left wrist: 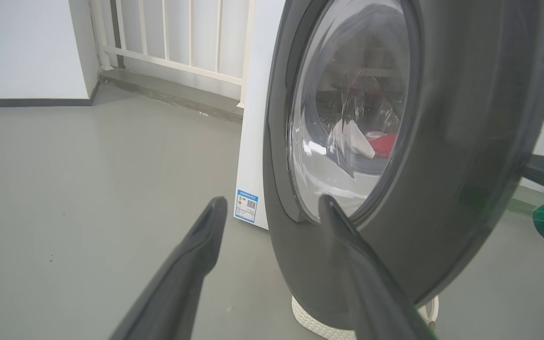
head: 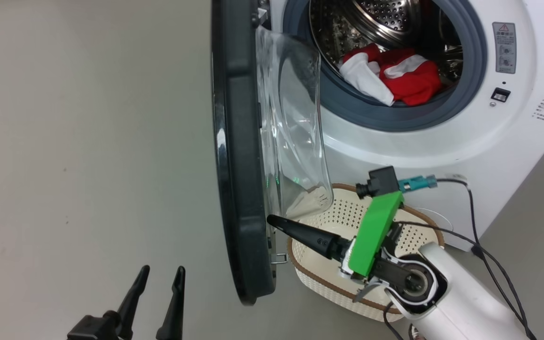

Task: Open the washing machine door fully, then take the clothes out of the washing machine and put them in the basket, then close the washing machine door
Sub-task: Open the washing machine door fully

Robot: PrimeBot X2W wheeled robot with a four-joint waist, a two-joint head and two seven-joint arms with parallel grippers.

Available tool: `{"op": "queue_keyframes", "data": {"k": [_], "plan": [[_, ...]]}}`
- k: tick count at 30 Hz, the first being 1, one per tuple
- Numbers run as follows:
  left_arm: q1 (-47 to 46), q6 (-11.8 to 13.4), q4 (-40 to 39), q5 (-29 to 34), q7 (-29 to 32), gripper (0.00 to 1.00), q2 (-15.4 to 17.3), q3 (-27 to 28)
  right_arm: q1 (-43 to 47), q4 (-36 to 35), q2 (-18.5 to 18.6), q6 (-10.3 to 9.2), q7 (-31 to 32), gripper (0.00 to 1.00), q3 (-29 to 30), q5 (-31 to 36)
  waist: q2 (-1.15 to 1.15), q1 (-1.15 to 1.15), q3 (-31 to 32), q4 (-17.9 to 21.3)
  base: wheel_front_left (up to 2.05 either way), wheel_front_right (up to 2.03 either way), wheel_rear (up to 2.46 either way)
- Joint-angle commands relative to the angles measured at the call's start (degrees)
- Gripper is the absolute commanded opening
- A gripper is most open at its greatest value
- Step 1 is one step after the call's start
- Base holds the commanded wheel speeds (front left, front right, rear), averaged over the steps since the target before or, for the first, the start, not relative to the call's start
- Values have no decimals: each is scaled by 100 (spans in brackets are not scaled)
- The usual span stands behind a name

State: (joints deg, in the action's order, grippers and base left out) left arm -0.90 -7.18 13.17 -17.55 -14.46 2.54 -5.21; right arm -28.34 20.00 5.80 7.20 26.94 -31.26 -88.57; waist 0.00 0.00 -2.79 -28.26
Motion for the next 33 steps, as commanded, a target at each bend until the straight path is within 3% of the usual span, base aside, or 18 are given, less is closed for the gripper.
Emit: {"op": "queue_keyframes", "data": {"k": [1,21,33], "plan": [[-37,-31,-140,27,-54,100,34,178,75,-133,-25,29,-124,100,-35,69,0,0,15,39,0,0,0],[44,-31,-105,108,-54,100,34,344,882,237,908,29,-1999,100,-432,838,0,0,91,469,0,0,0],[127,-31,-64,157,-54,100,34,435,963,849,1340,29,-4089,100,-1037,2080,0,0,151,657,0,0,0]]}}
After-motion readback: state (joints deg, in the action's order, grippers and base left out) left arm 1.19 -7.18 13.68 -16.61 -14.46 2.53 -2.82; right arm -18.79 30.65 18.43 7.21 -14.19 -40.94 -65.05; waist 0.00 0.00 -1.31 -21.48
